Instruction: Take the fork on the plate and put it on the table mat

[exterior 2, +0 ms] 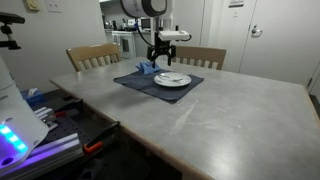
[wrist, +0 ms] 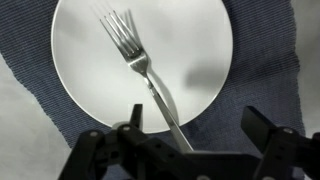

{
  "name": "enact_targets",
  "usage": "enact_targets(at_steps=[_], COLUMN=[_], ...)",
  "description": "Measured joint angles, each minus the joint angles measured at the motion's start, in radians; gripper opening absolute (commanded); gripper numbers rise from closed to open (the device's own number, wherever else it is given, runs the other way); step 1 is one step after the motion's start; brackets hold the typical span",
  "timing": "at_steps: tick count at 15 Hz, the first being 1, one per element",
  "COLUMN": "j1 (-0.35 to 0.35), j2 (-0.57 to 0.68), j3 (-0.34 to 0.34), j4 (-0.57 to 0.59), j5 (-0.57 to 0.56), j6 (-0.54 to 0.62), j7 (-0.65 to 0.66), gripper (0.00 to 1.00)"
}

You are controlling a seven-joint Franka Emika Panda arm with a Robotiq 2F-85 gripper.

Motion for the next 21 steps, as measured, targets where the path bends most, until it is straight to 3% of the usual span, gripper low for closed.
enact_targets(at_steps=[5,21], j1=[-0.02,-0.05], j2=[0.085,0.102], j3=[0.011,0.052], j4=[0.057,0.054], j5=[-0.031,-0.07], j6=[0.045,0.05], j7=[-0.082,-0.136], gripper=[1.0,1.0])
